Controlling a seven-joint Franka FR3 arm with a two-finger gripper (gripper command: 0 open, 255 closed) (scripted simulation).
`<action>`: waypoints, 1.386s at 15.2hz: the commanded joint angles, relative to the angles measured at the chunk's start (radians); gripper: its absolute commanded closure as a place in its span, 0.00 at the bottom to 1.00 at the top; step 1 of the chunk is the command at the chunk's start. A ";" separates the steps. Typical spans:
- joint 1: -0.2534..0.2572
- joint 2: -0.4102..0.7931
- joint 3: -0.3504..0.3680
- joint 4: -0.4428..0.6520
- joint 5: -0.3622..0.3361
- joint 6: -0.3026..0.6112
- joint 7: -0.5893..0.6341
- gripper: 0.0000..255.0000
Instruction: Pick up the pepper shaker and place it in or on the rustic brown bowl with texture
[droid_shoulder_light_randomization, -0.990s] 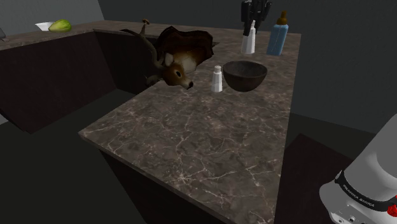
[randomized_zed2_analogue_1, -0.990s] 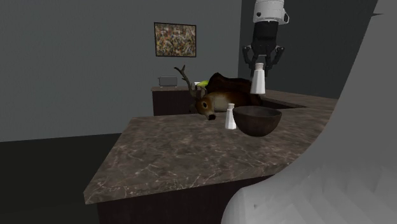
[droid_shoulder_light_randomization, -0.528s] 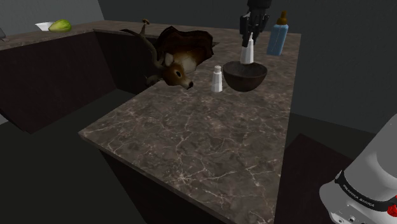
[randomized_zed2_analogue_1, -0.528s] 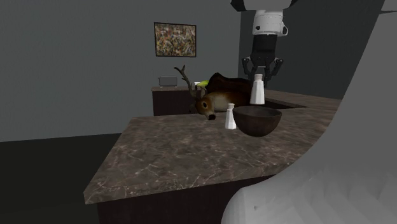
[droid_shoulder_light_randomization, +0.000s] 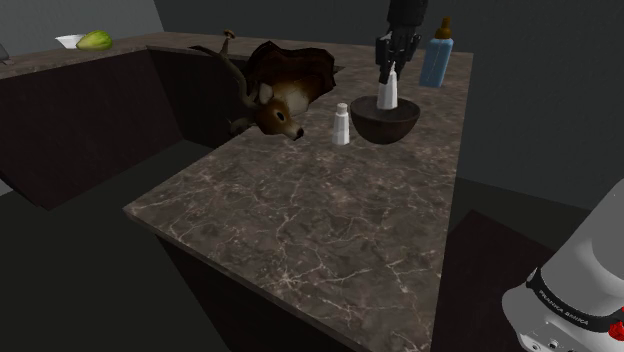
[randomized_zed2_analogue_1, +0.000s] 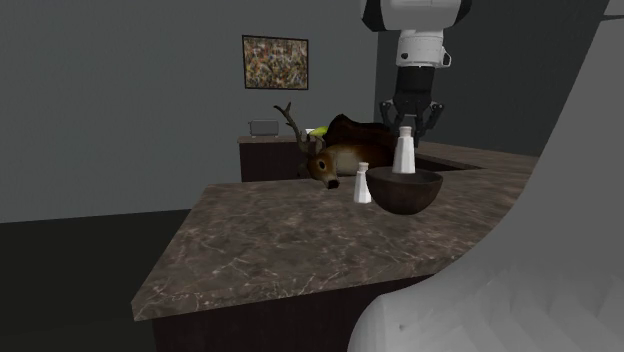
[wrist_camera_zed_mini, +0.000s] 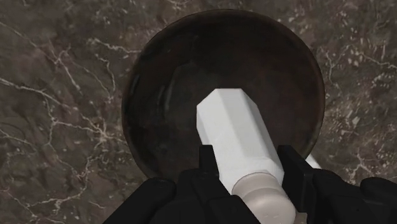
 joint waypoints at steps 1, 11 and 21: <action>0.000 0.000 0.000 -0.001 0.000 0.001 0.000 1.00; -0.001 0.003 -0.002 0.070 -0.001 -0.067 0.001 0.00; -0.002 0.011 -0.004 0.139 -0.001 -0.128 0.001 0.00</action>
